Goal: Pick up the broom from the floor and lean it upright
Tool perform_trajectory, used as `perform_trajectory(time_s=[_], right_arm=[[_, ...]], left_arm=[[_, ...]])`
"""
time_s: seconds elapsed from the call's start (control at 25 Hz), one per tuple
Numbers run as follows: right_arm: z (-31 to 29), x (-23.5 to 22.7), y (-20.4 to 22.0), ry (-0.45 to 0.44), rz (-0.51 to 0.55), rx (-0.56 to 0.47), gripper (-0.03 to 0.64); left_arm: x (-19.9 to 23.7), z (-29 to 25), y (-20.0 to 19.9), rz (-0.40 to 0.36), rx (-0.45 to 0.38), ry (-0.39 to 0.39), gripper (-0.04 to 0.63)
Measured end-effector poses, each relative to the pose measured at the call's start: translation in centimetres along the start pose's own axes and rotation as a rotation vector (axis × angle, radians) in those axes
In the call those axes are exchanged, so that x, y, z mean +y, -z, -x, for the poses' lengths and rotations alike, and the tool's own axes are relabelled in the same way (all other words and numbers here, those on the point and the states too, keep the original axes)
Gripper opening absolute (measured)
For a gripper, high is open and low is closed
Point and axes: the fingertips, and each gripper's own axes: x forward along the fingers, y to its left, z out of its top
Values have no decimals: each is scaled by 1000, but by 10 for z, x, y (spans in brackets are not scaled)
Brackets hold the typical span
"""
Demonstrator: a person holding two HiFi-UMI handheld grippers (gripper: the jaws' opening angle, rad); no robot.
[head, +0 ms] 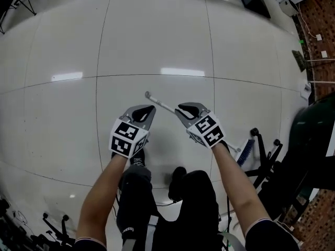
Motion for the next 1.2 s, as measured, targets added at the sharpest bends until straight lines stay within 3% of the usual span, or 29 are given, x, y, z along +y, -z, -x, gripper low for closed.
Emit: perform_trajectory(time_s=[0.44,0.72,0.88,1.12,1.2], right_arm=[[-160,-31,120,-61,48,78,109],[-240,-44,157,-90,73,110,152],[-268,-48,172,-100,91,136,157],[-293,-44,189,-87,116,184,236],[-298,-47,195,-55,117,194,221]], left_arm=[[62,-82,118,-29,66,-38,0],[88,-116,161,-33,72,-29,2],[105,-124,175,-47,60,-62,1],[113,-125,192,18,71,-68,2],[116,-121,191,36,53,-78,2]])
